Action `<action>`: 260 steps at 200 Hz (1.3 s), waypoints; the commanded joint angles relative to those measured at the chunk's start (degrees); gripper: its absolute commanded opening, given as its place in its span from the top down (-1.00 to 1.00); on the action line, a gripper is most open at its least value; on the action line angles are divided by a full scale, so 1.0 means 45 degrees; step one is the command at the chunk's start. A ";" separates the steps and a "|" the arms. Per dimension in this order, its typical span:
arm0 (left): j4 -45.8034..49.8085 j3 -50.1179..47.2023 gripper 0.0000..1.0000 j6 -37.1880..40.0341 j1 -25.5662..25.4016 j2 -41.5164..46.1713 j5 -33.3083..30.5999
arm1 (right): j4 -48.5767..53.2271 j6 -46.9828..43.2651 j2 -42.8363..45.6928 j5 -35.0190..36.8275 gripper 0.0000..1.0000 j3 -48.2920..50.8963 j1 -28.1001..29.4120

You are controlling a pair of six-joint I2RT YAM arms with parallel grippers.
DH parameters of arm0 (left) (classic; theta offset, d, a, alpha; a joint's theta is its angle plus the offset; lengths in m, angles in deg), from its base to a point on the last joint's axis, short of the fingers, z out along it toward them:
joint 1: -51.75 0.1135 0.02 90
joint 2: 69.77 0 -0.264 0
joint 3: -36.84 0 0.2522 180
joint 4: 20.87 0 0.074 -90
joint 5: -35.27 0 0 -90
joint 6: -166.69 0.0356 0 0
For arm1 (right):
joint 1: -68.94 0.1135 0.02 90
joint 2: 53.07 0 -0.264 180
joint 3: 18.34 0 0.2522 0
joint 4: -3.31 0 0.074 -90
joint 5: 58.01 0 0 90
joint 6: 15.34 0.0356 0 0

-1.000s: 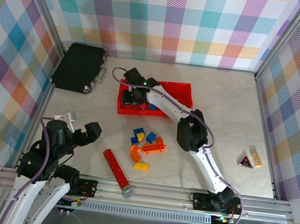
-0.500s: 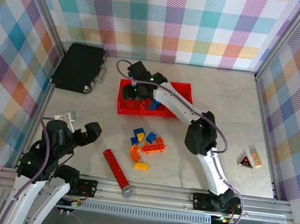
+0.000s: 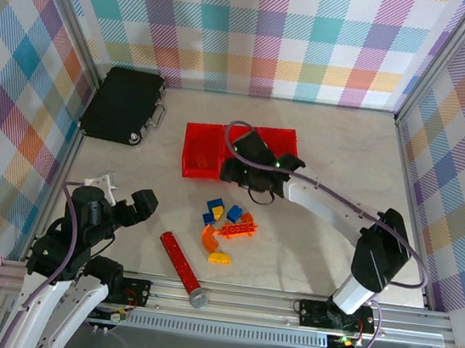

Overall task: Sort the legos into containers by color
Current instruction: Pick up the lego from the bottom-center of the table.

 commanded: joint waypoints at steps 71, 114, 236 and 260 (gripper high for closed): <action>-0.0590 -0.0167 -0.99 -0.0058 -0.0103 0.0148 0.0423 | 0.1522 0.8868 0.1668 0.3643 -0.62 0.3446 0.1674; -0.0601 -0.0177 -0.99 -0.0057 -0.0103 0.0315 0.0399 | 0.1632 1.1981 0.1639 0.4152 -0.63 0.4266 0.2648; -0.0647 -0.0191 -0.99 -0.0058 -0.0113 0.0364 0.0462 | 0.0705 1.3561 -0.0515 0.3208 -0.74 0.3387 0.3549; -0.0667 -0.0191 -0.99 -0.0055 -0.0104 0.0360 0.0467 | 0.0289 1.3550 -0.0780 0.2981 -0.70 0.3366 0.3559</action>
